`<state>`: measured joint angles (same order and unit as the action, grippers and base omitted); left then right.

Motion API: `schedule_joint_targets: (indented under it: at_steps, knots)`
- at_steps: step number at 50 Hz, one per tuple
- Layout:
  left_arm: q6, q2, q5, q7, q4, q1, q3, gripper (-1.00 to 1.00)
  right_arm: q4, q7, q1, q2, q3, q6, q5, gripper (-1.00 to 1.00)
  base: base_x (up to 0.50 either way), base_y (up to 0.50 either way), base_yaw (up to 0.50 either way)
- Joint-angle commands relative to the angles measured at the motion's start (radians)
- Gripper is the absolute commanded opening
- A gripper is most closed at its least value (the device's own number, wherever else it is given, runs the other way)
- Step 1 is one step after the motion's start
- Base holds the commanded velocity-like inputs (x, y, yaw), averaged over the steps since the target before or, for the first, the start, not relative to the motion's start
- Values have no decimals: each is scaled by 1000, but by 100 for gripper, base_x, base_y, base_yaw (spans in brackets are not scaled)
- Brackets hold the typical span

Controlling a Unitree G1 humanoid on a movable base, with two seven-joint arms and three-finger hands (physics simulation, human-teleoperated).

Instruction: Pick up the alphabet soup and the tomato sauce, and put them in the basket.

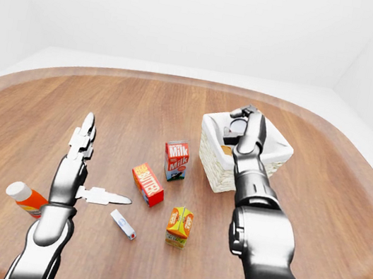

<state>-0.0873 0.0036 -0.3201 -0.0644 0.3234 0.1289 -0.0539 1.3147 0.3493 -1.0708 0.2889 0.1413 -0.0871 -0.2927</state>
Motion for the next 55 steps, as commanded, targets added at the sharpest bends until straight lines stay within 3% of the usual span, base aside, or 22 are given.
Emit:
schedule_joint_targets:
  at_steps: [1, 15, 16, 19, 20, 40, 55]
  knots:
    - [0, 4, -11, -3, 13, 8, 1, 100, 2, 34, 5, -3, 2, 0, -3, -100, 0, 0, 0]
    - [0, 4, -9, -3, 20, 6, 2, 100, 1, 32, 5, 1, 4, 0, 1, -100, 0, 0, 0]
    - [0, 4, -9, -3, 19, 6, 2, 100, 1, 31, 6, 0, 2, 0, -2, -82, 0, 0, 0]
    - [0, 4, -9, -3, 19, 7, 2, 100, 2, 34, 5, 1, 1, 0, -4, 80, 0, 0, 0]
    - [0, 4, -10, -2, 23, 8, 1, 100, 2, 30, 6, 1, 2, 0, -4, 100, 0, 0, 0]
    - [0, 4, -10, -4, 8, 4, 2, 100, 1, 23, 5, -4, 3, 0, -5, 100, 0, 0, 0]
    - [0, 4, -10, -3, 15, 3, 1, 100, -32, 2, -88, 8, -2, 0, 32, 100, 0, 0, 0]
